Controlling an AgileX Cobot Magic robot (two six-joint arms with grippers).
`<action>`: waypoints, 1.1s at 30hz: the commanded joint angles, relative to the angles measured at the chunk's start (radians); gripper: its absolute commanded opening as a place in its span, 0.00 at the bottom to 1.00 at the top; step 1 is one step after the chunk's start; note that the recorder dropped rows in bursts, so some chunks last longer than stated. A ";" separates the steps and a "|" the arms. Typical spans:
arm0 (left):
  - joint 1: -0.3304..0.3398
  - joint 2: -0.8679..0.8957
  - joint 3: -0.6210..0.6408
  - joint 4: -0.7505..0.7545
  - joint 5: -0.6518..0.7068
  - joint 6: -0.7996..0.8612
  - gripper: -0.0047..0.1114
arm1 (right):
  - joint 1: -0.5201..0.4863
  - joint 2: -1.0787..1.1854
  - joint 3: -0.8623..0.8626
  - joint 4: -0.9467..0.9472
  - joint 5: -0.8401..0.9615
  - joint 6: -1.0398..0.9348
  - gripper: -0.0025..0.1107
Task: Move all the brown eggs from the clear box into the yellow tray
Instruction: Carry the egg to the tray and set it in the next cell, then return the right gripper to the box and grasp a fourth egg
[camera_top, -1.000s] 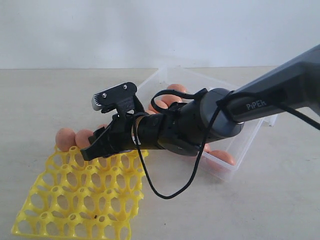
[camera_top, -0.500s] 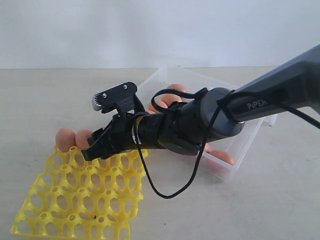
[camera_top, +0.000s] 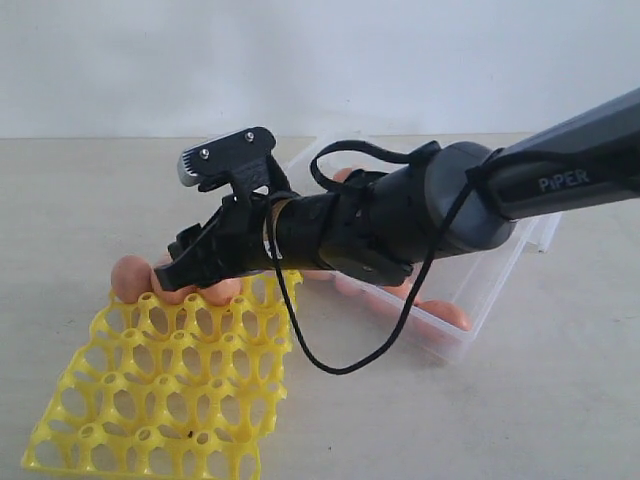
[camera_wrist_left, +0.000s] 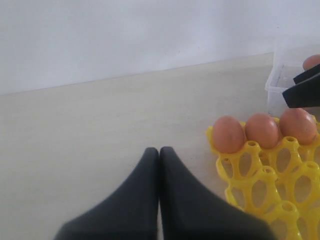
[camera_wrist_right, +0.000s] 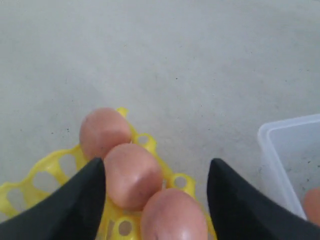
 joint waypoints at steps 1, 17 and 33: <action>-0.003 -0.002 0.003 0.001 -0.008 0.005 0.00 | 0.000 -0.109 -0.003 -0.002 0.112 -0.003 0.23; -0.003 -0.002 0.003 0.001 -0.008 0.005 0.00 | -0.122 -0.266 -0.094 -0.073 1.038 -0.263 0.03; -0.003 -0.002 0.003 0.001 -0.008 0.005 0.00 | -0.408 -0.043 -0.396 0.590 1.255 -1.009 0.37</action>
